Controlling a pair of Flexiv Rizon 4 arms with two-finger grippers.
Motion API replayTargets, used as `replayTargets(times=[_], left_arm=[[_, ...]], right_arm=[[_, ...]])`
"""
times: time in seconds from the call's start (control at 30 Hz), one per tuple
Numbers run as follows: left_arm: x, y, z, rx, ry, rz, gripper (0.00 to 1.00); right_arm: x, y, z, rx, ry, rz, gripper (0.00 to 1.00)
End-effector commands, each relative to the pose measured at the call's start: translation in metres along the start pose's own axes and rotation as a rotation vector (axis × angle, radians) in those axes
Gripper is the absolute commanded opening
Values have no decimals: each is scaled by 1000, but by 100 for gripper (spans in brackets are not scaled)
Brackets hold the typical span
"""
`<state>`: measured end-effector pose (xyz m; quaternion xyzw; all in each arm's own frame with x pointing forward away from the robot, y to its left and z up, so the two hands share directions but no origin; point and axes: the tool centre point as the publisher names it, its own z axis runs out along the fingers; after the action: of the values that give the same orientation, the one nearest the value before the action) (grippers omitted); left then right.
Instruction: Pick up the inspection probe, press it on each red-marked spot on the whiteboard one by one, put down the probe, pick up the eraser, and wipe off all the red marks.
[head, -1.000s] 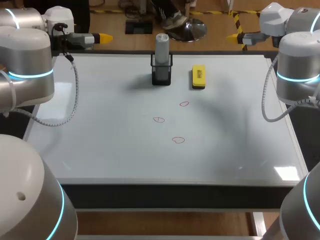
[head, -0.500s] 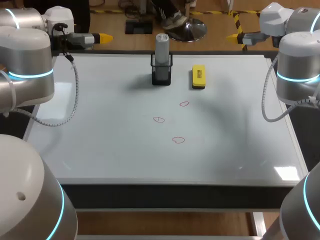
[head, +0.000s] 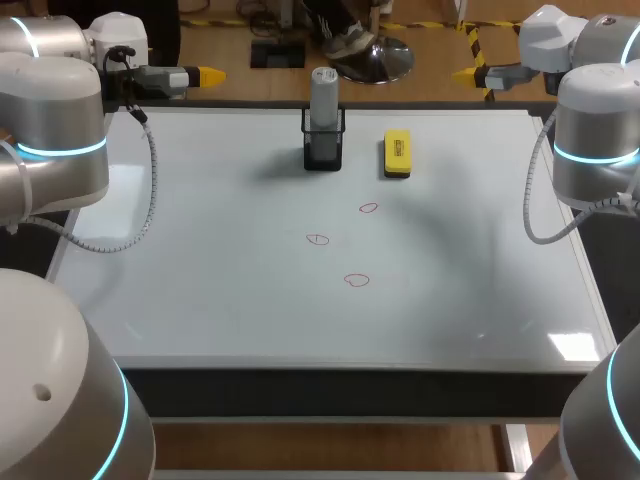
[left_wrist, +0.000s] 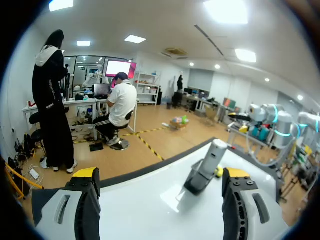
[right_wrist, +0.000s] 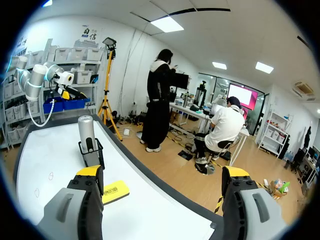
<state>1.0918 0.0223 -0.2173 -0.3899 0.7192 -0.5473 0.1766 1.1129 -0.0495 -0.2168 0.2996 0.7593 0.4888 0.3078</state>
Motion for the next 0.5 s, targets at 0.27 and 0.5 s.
replayTargets(times=[0.27, 0.5], left_arm=[[17, -2, 20, 32, 179, 56, 100], [39, -9, 41, 62, 324, 107, 100]], right_arm=[[0, 0, 0, 1, 1, 0, 100], [0, 0, 0, 1, 1, 0, 100]])
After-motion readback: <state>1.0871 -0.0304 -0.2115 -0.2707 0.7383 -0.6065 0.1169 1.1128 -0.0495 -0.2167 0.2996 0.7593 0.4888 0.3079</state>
